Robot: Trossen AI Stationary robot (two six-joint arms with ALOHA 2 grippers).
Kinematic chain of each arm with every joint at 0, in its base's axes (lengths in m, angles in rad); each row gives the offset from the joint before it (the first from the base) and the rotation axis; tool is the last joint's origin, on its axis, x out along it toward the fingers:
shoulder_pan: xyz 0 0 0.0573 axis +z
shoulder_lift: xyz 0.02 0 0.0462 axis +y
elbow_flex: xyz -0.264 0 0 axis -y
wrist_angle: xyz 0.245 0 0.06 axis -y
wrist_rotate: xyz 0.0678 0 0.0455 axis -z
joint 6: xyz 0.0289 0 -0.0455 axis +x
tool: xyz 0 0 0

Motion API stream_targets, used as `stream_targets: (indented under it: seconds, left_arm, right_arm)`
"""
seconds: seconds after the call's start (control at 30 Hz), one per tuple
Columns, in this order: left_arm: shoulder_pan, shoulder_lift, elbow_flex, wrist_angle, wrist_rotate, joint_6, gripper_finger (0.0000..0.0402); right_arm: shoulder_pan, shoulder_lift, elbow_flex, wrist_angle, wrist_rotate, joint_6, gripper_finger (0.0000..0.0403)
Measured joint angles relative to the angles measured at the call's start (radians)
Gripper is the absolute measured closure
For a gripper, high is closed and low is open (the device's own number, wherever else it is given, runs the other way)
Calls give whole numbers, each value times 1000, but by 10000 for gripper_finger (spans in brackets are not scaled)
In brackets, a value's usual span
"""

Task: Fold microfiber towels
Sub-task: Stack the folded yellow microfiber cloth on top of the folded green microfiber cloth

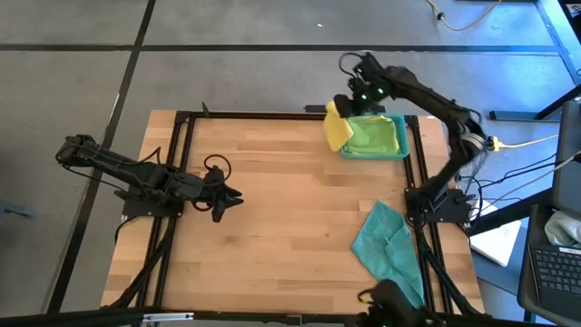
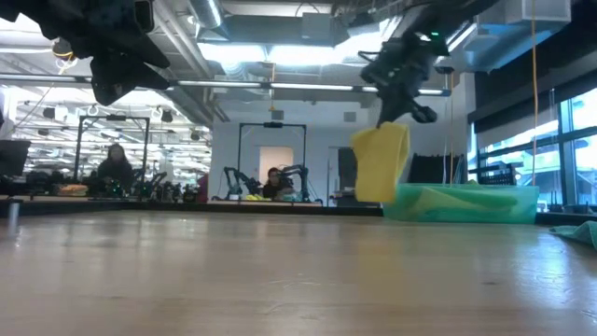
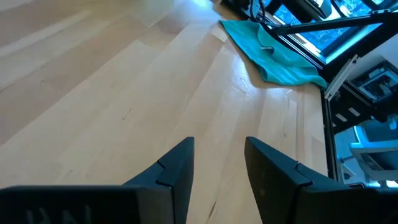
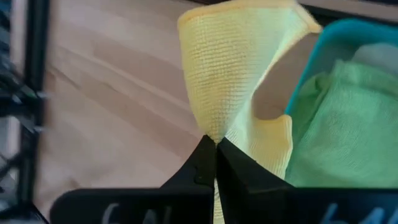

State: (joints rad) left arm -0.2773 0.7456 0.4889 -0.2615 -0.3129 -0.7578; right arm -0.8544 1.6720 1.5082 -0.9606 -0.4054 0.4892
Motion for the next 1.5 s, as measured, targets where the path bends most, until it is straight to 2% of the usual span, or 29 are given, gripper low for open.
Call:
stream_targets:
  seconds: [0.13,0.27,0.37,0.6,0.83,1.03,1.33,1.5]
  left_arm:
    - [0,0,0,0,-1,0,266]
    - [0,0,0,0,9,-4,266]
    - [0,0,0,1,40,-33,266]
    - [-27,0,0,2,59,-81,266]
    - [-39,0,0,2,39,-101,266]
    - [-39,0,0,2,38,-104,266]
    - [-39,0,0,10,37,-108,266]
    - [-39,0,0,11,37,-125,266]
  right_arm:
    - [-17,-139,-240,194,-3,83,398]
    - [-53,-218,-399,237,51,118,398]
    - [-83,-257,-461,240,81,110,398]
    - [-154,-333,-470,288,176,108,398]
    - [-208,-340,-470,107,235,20,398]
    - [-229,-340,-470,38,306,-53,398]
    - [-229,-321,-470,10,307,-81,395]
    - [-229,-322,-470,-22,299,-128,359]
